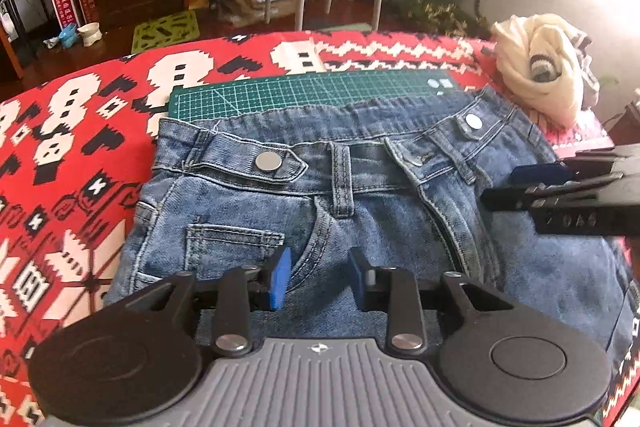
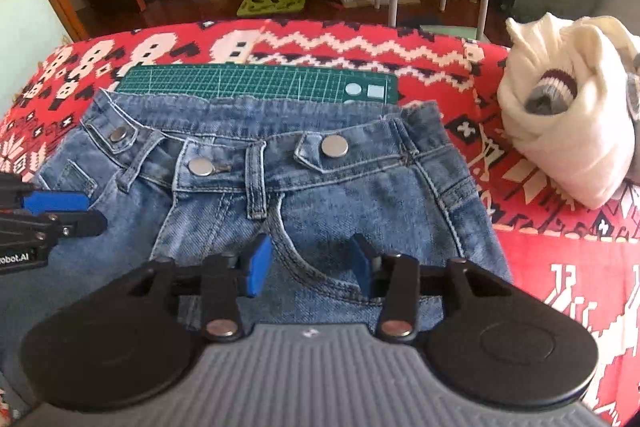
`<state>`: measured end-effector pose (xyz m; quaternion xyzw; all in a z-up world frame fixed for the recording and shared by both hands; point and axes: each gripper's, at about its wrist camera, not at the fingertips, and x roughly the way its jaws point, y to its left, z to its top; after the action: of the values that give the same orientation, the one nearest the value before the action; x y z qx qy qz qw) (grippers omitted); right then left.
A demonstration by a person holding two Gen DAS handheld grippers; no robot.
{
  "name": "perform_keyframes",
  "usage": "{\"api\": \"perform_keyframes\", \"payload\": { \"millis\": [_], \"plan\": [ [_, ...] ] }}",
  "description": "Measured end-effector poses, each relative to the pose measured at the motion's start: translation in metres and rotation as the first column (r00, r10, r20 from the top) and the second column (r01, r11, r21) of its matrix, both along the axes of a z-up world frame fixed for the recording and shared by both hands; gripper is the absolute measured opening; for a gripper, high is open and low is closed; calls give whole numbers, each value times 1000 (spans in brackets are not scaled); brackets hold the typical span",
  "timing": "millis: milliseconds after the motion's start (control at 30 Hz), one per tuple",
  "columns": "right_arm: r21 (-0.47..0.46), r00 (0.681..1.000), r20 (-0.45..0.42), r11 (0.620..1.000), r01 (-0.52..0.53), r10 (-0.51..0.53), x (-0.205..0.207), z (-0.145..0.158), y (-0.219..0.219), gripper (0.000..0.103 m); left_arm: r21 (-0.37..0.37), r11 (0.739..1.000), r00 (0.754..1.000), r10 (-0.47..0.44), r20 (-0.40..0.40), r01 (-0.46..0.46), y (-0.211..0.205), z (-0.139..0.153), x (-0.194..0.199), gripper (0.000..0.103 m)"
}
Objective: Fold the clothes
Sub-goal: 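Open both tools and release the shorts waistband on the mat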
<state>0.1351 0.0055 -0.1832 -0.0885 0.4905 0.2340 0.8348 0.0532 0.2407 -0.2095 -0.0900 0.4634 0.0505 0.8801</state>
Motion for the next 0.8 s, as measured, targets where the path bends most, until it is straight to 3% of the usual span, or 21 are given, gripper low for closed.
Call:
{"api": "perform_keyframes", "payload": {
  "millis": [100,200,367,467,500,600,733,800],
  "plan": [
    [-30,996,60,998,-60,61,-11,-6,9,66,52,998,998,-47,37,45,-8,-4,-4,41],
    [-31,992,105,998,-59,62,-20,-10,11,67,87,995,996,-57,68,51,-15,-7,-9,44],
    [-22,991,131,999,-38,41,-26,-11,10,67,114,991,992,-87,93,76,-26,-13,-11,65],
    [-28,991,122,999,-46,49,-26,-9,11,69,135,988,989,-91,116,75,-32,-16,-14,67],
    [-34,991,115,998,-59,62,-27,-9,12,75,136,988,988,-85,131,67,-32,-17,-16,69],
    [-52,990,127,997,-59,65,-34,-11,16,83,155,986,982,-83,168,57,-35,-19,-22,69],
    [-24,983,185,1000,-10,14,-47,-14,11,85,134,991,987,-6,158,-15,-35,-3,-33,47],
    [-20,980,200,1000,6,-2,-54,-6,3,85,89,995,983,30,182,-47,-31,18,-51,49]
  ]
}}
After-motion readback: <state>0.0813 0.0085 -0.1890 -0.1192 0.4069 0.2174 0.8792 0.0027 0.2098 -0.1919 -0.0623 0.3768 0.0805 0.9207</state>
